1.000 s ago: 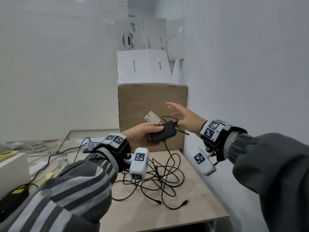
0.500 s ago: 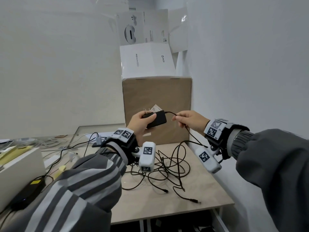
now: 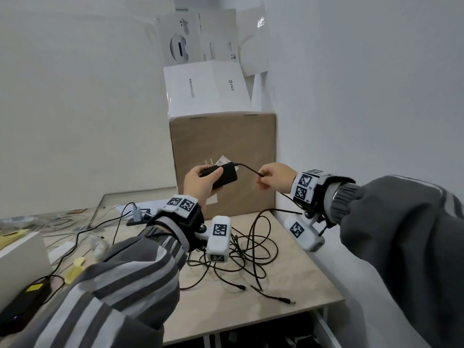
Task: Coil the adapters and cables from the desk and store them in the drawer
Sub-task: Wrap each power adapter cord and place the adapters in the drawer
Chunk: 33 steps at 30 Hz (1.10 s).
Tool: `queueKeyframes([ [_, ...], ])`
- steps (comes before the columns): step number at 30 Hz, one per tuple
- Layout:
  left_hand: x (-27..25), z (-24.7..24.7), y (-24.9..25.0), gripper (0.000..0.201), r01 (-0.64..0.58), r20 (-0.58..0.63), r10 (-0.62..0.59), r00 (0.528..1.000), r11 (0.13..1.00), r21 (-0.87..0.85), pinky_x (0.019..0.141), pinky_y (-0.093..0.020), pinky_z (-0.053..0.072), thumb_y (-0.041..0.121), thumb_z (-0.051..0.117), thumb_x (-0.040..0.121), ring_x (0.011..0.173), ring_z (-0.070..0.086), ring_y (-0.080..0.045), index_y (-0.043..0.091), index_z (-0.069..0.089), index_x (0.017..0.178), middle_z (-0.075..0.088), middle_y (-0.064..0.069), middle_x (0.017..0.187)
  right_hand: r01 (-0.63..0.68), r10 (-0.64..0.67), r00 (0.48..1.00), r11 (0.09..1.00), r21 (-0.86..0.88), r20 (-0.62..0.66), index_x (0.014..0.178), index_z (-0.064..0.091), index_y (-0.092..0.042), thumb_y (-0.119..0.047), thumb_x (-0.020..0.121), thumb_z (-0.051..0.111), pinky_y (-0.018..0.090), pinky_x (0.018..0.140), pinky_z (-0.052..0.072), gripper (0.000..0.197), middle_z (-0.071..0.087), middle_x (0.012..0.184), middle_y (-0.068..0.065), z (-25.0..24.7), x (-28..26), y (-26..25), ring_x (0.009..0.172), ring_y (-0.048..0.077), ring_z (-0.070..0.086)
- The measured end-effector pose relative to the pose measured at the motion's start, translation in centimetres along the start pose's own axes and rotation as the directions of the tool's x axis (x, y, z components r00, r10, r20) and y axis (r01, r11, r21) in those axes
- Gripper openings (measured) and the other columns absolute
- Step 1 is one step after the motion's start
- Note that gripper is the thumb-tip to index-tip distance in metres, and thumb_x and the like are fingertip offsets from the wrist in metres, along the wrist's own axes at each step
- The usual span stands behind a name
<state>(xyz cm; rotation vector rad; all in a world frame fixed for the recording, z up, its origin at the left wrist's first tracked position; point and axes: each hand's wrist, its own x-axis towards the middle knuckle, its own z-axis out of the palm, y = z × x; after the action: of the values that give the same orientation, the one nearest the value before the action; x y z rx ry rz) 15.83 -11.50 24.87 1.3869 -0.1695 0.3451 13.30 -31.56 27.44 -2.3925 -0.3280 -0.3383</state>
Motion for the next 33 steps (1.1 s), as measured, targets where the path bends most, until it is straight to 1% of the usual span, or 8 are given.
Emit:
queueKeyframes([
  [4,0.1,-0.2,0.3,0.037,0.069,0.065,-0.066,0.996,0.997,-0.034,0.065,-0.029,0.058,0.011,0.071,0.085,0.098,0.064,-0.027,0.000,0.057,0.117,0.061,-0.019,0.114,0.006,0.014,0.998,0.959,-0.282,0.069,0.104,0.071,-0.016,-0.016,0.089,0.060,0.016,0.078,0.041,0.018,0.069,0.110,0.004,-3.0,0.6,-0.4,0.096,0.012,0.059],
  [9,0.5,0.4,0.9,0.032,0.009,0.033,-0.008,0.999,1.000,-0.029,0.067,-0.030,0.058,0.011,0.070,0.086,0.092,0.064,-0.026,0.001,0.057,0.114,0.061,-0.015,0.105,-0.062,0.160,0.925,0.958,-0.280,0.343,0.150,0.020,-0.019,-0.027,0.092,0.060,0.030,0.109,0.027,0.072,0.032,0.152,0.004,-5.4,0.0,-1.5,0.139,0.019,0.031],
  [15,2.0,1.6,1.1,0.045,0.020,-0.194,-0.013,0.981,0.999,0.034,0.081,-0.041,0.058,0.018,0.072,0.080,0.092,0.065,-0.031,0.003,0.058,0.119,0.064,-0.017,0.106,-0.071,0.141,0.959,0.959,-0.275,0.244,0.119,0.061,-0.019,-0.021,0.092,0.058,0.033,0.089,0.050,0.028,0.064,0.120,0.005,-6.5,-2.0,-0.5,0.107,0.016,0.062],
  [19,0.5,3.7,0.9,0.032,0.100,0.097,-0.098,0.991,0.995,-0.020,0.079,-0.039,0.058,0.012,0.070,0.085,0.097,0.063,-0.028,0.004,0.058,0.114,0.062,-0.016,0.106,-0.020,0.024,1.000,0.964,-0.265,0.009,0.127,0.055,-0.013,-0.018,0.090,0.060,0.022,0.084,0.044,0.037,0.059,0.127,0.007,-6.1,-3.0,0.2,0.110,0.018,0.057],
  [22,-1.5,5.5,0.8,0.020,0.134,0.367,-0.113,0.923,0.991,-0.031,0.069,-0.025,0.056,0.015,0.065,0.090,0.094,0.062,-0.019,0.009,0.061,0.109,0.062,-0.009,0.103,-0.005,0.009,1.000,0.968,-0.253,0.015,0.139,0.041,-0.008,-0.016,0.093,0.055,0.024,0.096,0.036,0.048,0.049,0.138,0.010,-5.3,-3.7,0.3,0.124,0.023,0.049],
  [24,-2.3,5.8,0.7,0.019,0.131,0.454,-0.111,0.884,0.991,-0.012,0.065,-0.021,0.054,0.020,0.062,0.092,0.089,0.062,-0.013,0.013,0.062,0.109,0.063,-0.004,0.099,0.047,-0.046,0.999,0.976,-0.213,0.013,0.128,0.052,0.000,-0.006,0.095,0.046,0.025,0.090,0.039,0.034,0.058,0.126,0.017,-4.3,-3.7,0.6,0.114,0.026,0.056],
  [28,-2.9,4.7,0.2,0.022,0.126,0.437,-0.121,0.892,0.992,0.016,0.064,-0.022,0.054,0.028,0.060,0.093,0.088,0.062,-0.012,0.016,0.061,0.112,0.062,-0.001,0.099,0.002,-0.008,0.998,0.996,0.084,0.066,0.092,0.061,-0.007,-0.007,0.099,0.041,0.016,0.059,0.048,0.022,0.064,0.076,0.007,-3.2,-4.0,1.5,0.054,0.001,0.061],
  [33,-2.9,2.2,0.0,0.015,0.163,0.315,-0.122,0.941,0.981,-0.109,0.056,-0.021,0.054,0.022,0.060,0.094,0.080,0.061,-0.014,0.013,0.057,0.106,0.061,-0.005,0.097,-0.029,-0.003,0.992,0.969,0.246,0.129,0.089,0.065,-0.014,-0.018,0.102,0.037,0.022,0.056,0.034,0.031,0.048,0.060,-0.002,-2.4,-4.4,3.3,0.051,0.010,0.039],
])
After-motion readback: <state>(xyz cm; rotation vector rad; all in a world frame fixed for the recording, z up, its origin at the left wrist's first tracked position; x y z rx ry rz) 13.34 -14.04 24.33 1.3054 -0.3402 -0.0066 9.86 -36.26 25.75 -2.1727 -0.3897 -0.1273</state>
